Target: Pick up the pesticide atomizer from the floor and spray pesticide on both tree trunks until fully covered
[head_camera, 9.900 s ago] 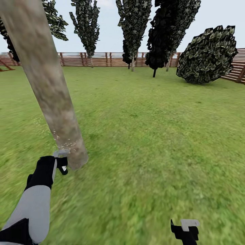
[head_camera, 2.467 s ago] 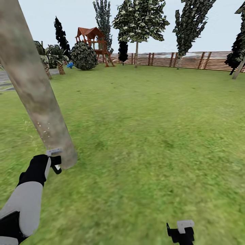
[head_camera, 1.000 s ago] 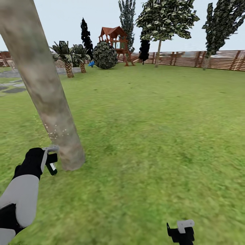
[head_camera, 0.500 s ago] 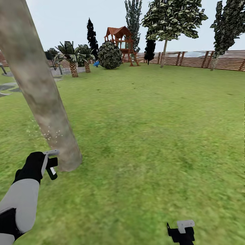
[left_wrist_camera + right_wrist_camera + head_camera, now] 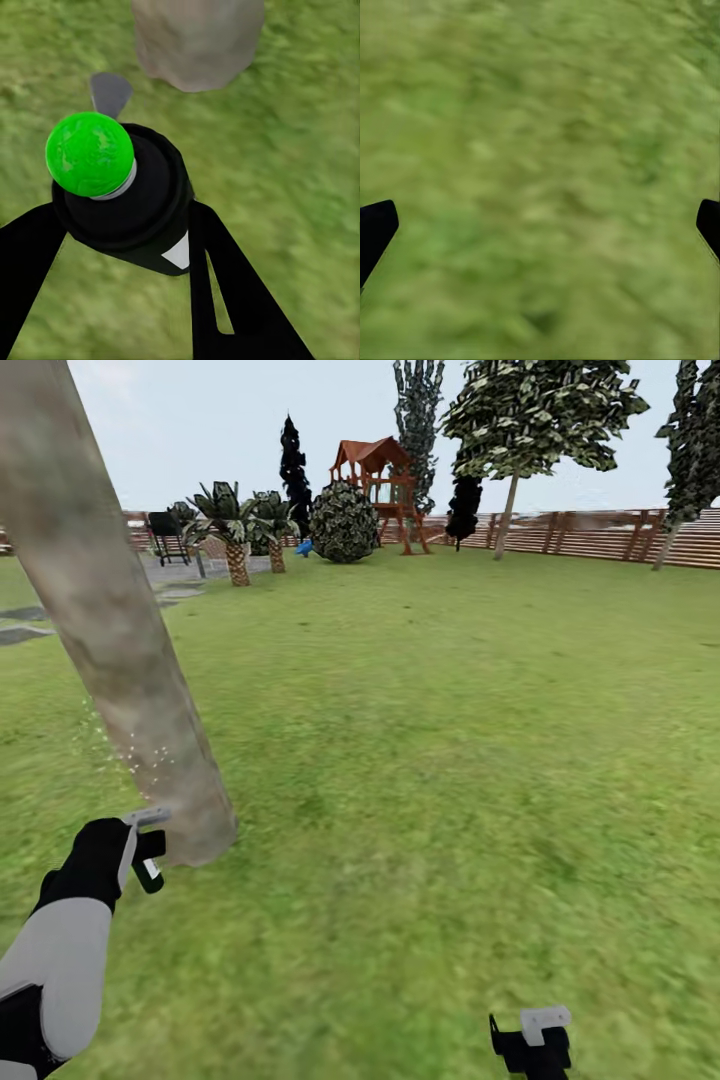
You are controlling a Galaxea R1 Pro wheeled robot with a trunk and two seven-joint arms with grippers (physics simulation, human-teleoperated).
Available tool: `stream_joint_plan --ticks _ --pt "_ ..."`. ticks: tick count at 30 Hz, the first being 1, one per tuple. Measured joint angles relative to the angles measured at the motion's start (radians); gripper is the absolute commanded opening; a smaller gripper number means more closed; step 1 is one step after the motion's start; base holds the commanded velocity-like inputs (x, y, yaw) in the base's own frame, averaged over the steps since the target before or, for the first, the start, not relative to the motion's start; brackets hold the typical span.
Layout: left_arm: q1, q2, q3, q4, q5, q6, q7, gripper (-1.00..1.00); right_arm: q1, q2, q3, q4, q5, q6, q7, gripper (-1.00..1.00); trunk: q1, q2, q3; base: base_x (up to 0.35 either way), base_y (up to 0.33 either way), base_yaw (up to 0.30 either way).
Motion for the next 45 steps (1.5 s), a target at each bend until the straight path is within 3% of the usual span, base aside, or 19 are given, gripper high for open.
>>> stream_joint_plan --ticks 17,21,33,41,45 --pt "0.016 -0.006 -0.007 0.001 0.002 0.003 -0.001 -1.00 0.000 0.000 0.000 0.000 0.000 0.000 0.000 1.00 0.000 0.000 0.000 0.144 -0.217 0.057" --pt "0.044 -0.002 -0.003 0.008 0.002 0.004 -0.001 -1.00 0.000 0.000 0.000 0.000 0.000 0.000 0.000 1.00 0.000 0.000 0.000 0.070 -0.271 0.244" --pt "0.053 0.000 0.000 0.011 0.001 0.006 -0.001 -1.00 0.000 0.000 0.001 0.000 0.000 0.000 0.000 1.00 0.000 0.000 0.000 0.224 -0.204 0.227" --pt "0.163 -0.001 -0.001 0.000 -0.003 -0.007 0.002 -1.00 0.000 0.001 0.000 0.000 0.000 0.000 0.000 1.00 0.000 0.000 -0.001 0.231 -0.201 0.074" --pt "0.175 0.000 0.000 0.005 0.002 -0.010 0.001 -1.00 0.000 0.002 0.001 0.000 0.000 0.000 0.000 1.00 0.000 0.000 -0.003 0.228 -0.204 0.243"
